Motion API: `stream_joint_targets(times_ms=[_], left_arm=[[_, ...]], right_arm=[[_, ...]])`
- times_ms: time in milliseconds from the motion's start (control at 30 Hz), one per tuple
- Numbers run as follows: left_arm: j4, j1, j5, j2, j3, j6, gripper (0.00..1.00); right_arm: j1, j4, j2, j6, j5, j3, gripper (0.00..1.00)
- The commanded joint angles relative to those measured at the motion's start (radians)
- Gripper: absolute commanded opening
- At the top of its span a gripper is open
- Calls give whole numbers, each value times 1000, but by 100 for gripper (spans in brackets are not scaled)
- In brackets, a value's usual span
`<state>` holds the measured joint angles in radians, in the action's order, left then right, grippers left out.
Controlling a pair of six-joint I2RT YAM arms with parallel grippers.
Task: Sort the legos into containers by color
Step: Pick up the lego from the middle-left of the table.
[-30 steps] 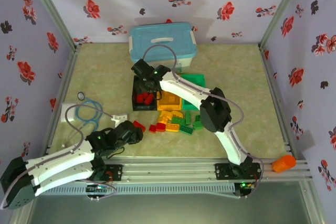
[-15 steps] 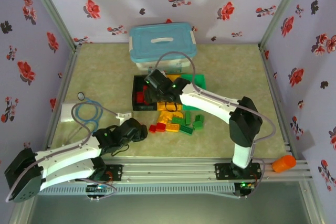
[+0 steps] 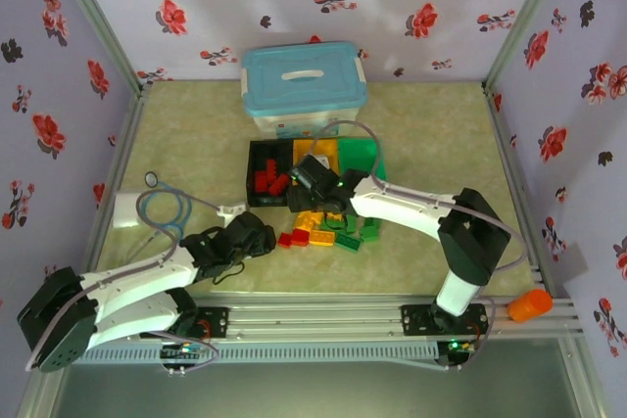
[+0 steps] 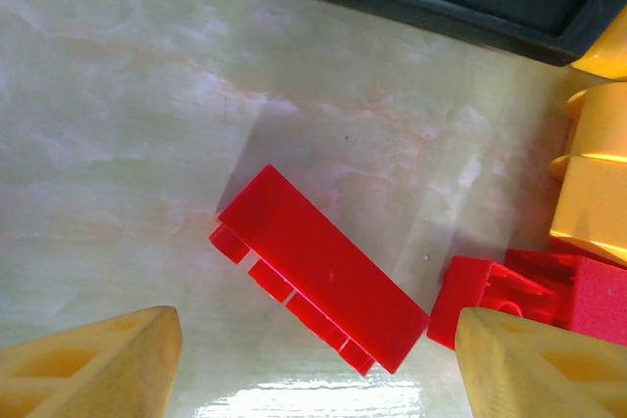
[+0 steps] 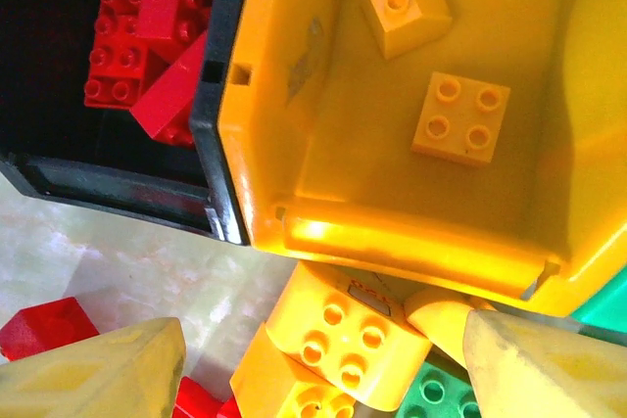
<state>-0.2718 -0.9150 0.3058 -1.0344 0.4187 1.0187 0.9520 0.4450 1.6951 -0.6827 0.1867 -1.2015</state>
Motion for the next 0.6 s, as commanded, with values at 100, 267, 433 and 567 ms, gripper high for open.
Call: stream_joint_targets(times_ms=[100,267,433,567], left_arm=[[51,24,-16,-46,39,-14,72],[65,44,-27,-74,46,-28,70],[84,63,-38,-107,51,-39,68],[99,70,-46,-148,61,-48,62]], right_arm=[[9,-60,-45,-53,15,69,75],[13,-74,-73,-70,21,112,74],[20,-81,-139,-82,37,154,74],[22,-90,-188,-93,49,189,74]])
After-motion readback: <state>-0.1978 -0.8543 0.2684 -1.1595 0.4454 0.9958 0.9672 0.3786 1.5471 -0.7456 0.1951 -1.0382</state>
